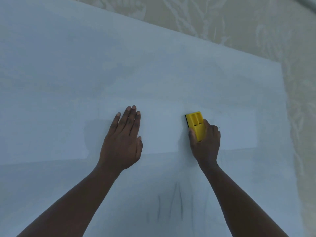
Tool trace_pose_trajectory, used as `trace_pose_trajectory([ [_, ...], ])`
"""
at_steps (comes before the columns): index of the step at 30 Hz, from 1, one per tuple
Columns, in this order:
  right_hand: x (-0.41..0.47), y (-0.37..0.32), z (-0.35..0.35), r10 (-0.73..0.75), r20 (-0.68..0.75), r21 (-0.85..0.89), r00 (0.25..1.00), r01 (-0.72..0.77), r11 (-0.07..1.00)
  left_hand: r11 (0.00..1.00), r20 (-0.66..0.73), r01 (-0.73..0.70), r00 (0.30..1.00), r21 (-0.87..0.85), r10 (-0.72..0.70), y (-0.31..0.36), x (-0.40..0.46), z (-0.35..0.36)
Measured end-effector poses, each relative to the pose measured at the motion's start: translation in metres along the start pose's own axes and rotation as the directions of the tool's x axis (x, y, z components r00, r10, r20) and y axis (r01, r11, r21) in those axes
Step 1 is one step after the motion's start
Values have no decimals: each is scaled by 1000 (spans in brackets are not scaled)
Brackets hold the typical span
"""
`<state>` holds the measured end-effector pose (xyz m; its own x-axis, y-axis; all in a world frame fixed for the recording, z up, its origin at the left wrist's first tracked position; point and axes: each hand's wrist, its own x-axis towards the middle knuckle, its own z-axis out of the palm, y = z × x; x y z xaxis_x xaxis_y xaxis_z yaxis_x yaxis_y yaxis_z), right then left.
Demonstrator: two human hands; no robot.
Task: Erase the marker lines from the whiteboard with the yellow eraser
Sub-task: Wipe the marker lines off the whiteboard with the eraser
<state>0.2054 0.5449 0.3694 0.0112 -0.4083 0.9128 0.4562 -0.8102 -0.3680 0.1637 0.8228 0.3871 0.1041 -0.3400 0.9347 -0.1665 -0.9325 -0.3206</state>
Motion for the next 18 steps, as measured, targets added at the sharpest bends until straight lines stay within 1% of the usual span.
trace_pose_trajectory([
  [2,13,13,-4,39,-17,-17,999,-39,999,1000,16,7,1000,-1,-7,18,14,7],
  [4,30,33,-11,81,-51,-27,995,-82,996,999,22,53,998,-12,-53,35,24,16],
  [7,53,65,-19,190,-103,-28,976,-194,981,994,28,107,994,16,-108,42,28,25],
  [11,83,94,-25,384,-180,-13,905,-393,920,994,16,104,994,39,-105,44,29,31],
  [13,96,94,-23,442,-214,7,871,-451,892,994,8,105,994,35,-105,44,28,31],
  [15,105,89,-20,468,-231,35,853,-474,880,993,1,109,994,42,-110,45,28,32],
  [16,109,84,-18,459,-230,40,858,-463,885,993,-1,112,994,47,-112,45,27,32],
  [17,111,79,-16,420,-223,33,879,-424,905,992,-3,114,993,50,-114,45,27,32],
  [18,111,71,-14,345,-210,16,915,-350,937,992,-6,115,993,53,-114,46,28,33],
])
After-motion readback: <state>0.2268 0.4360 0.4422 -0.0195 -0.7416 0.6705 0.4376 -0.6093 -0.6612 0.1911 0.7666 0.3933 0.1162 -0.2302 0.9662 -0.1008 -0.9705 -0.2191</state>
